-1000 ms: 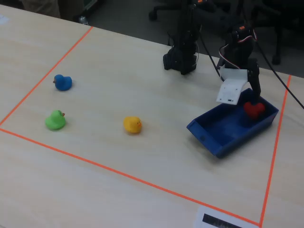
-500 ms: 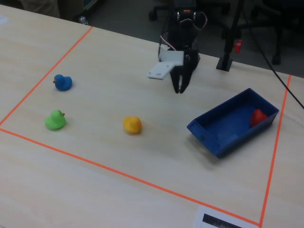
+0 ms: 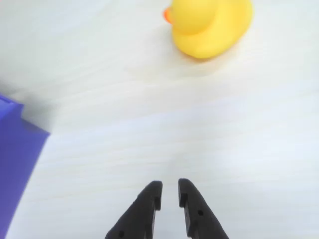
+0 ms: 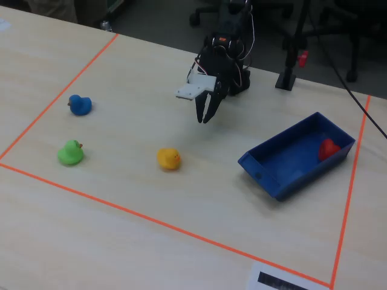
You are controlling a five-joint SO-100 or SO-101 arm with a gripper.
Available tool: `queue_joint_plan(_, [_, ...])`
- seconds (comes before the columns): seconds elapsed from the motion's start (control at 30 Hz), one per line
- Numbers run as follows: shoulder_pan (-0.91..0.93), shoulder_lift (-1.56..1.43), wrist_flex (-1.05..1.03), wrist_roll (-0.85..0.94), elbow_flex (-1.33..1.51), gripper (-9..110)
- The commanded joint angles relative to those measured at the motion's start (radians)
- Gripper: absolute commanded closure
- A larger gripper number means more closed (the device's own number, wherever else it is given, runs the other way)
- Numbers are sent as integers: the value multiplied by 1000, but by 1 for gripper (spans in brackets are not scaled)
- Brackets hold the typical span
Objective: Grasp red duck and put it into box.
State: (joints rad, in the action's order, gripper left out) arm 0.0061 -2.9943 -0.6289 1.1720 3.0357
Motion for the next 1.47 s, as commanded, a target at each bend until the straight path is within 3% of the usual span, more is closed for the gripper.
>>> queue_joint_plan(0.0, [15,-161,-63,11,31,101])
queue_joint_plan(0.23, [40,-316,-272,14,74,101])
queue_joint_plan(0.57, [49,-316,-667,101,75,101])
queue_joint_plan(1.43, [37,-316,-678,72,75,101])
